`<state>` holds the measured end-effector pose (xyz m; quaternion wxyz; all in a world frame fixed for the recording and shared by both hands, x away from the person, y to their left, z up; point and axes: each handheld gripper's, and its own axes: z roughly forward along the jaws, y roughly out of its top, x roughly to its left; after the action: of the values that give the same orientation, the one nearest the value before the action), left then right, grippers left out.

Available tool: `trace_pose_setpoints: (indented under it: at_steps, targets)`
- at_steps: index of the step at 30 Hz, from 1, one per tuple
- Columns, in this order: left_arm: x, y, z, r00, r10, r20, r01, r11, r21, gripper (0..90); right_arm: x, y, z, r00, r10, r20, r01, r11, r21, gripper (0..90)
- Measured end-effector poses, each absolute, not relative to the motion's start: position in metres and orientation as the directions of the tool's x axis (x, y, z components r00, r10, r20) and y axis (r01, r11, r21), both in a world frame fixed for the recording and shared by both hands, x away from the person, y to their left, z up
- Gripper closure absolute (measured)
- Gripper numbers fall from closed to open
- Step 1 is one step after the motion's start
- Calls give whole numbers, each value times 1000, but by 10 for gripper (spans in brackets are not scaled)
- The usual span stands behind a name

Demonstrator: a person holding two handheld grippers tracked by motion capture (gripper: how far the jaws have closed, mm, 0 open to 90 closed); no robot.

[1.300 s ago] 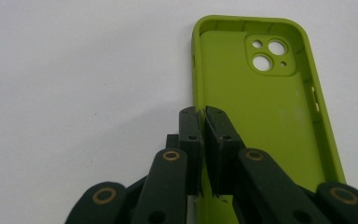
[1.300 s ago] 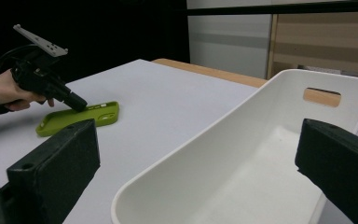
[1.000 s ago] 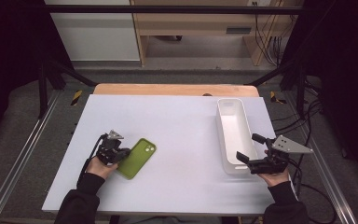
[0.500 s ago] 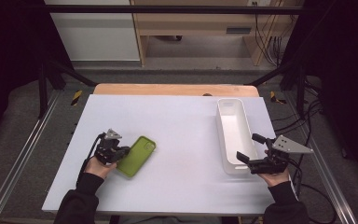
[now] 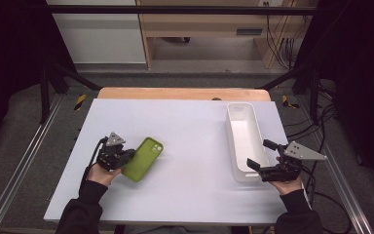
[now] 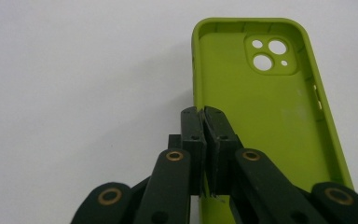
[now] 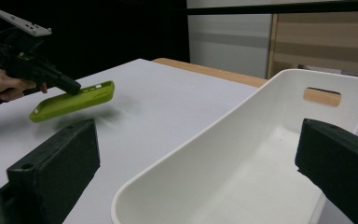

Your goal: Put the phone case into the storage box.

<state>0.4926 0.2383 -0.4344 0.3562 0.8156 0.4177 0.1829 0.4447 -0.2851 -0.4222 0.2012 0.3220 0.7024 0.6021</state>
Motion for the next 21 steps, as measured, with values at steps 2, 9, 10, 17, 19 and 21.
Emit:
trace_pose_setpoints:
  at_steps: [2,9,10,17,19,21]
  targets:
    - [491,238,-432,584,812,7,543,-397,740,869,445,-285,-422,-712,695,104,209,69,975,2]
    - [488,236,-427,585,811,20,526,-398,752,869,445,-285,-422,-711,696,103,214,75,974,2]
    - [487,235,-425,590,807,24,518,-400,756,869,445,-284,-422,-711,695,103,215,76,974,2]
    - [483,231,-420,594,803,53,493,-416,764,869,446,-283,-422,-721,684,111,223,78,972,4]
    - [481,229,-417,594,802,64,487,-421,765,869,446,-282,-422,-722,682,116,232,82,969,4]
    - [479,228,-416,595,801,69,479,-422,770,869,446,-282,-422,-727,677,116,235,87,968,5]
